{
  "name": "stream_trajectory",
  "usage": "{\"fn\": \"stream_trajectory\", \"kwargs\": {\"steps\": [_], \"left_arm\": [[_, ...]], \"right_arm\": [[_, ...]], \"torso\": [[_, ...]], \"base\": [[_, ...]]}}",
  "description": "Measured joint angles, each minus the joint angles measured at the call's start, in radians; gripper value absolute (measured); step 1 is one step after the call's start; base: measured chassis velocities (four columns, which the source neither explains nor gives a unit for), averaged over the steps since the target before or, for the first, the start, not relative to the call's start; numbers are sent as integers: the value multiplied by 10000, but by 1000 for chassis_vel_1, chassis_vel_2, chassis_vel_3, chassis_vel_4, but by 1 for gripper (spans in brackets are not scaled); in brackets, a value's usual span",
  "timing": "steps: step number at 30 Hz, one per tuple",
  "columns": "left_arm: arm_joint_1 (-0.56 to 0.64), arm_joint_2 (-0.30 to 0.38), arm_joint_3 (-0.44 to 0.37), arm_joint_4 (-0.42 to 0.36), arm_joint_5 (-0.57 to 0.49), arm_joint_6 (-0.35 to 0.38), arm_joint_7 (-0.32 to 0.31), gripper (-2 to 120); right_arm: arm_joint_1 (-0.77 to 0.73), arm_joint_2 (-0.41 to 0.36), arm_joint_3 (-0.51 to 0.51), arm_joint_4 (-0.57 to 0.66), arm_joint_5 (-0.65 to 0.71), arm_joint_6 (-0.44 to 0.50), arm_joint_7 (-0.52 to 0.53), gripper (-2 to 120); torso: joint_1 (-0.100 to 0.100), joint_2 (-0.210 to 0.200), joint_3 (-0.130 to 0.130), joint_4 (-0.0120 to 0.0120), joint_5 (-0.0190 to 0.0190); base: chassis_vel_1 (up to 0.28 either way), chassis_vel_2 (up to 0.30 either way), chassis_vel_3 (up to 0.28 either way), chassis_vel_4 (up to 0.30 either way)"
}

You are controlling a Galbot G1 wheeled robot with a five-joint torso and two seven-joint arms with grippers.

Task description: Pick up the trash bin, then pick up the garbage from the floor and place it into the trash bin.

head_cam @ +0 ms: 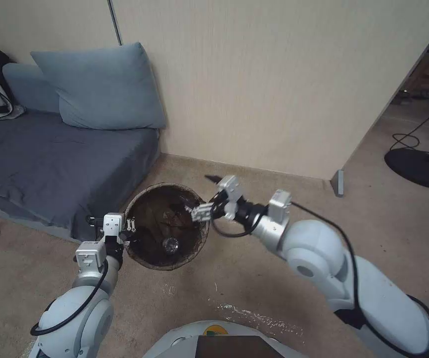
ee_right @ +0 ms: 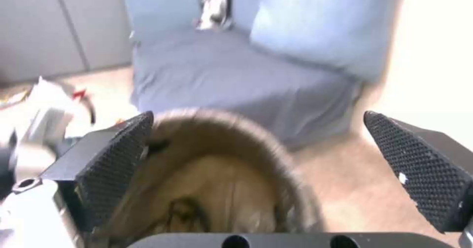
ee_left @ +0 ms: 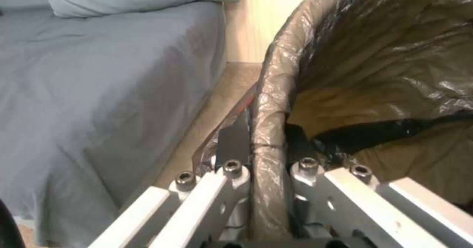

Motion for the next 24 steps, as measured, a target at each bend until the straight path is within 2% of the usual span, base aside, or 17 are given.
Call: {"fn": "stream_trajectory", "kwargs": {"steps": [4, 9, 11, 12, 13, 16, 17, 21, 24], "left_arm": [[-7, 8, -107, -6, -20, 88, 174, 3], [-95, 30, -189, -22, -109, 177, 260, 3], [-104, 31, -192, -19, -111, 180, 269, 3], [-118, 31, -207, -8, -113, 185, 283, 3], [-118, 31, -207, -8, -113, 185, 283, 3], [-118, 23, -263, -5, -114, 187, 301, 3], [-118, 23, -263, -5, -114, 187, 301, 3], [-114, 41, -344, -36, -172, 198, 328, 3], [-158, 57, -374, -38, -191, 204, 344, 3]], "right_arm": [[-591, 63, 754, 161, -78, 427, 412, 100], [-2469, 704, 2009, 119, -1835, 1159, 704, 100], [-2724, 806, 2161, 125, -2024, 1241, 703, 100], [-3338, 1105, 2568, 132, -2460, 1465, 699, 100], [-3338, 1105, 2568, 132, -2460, 1465, 699, 100], [-4703, 2145, 3420, 58, -3692, 2177, 405, 100], [-4703, 2145, 3420, 58, -3692, 2177, 405, 100], [-5979, 3199, 4021, -100, -5508, 3254, 213, 100], [-6467, 3553, 4301, -130, -6146, 3684, 242, 100]], "torso": [[0, 0, 0, 1, 0], [0, 0, -1, -3, 2], [0, 0, -1, -3, 1], [0, 0, -1, 1, 1], [0, 0, -1, 1, 1], [-1, 0, -1, -4, 1], [-1, 0, -1, -4, 1], [-1, 0, -1, 2, 0], [-1, 0, -1, 1, -2]], "base": [[0, 0, 0, 0], [0, 0, 0, 0], [0, 0, 0, 0], [0, 0, 0, 0], [0, 0, 0, 0], [0, 0, 0, 0], [0, 0, 0, 0], [14, 5, 5, 11], [35, 19, 24, 28]]}}
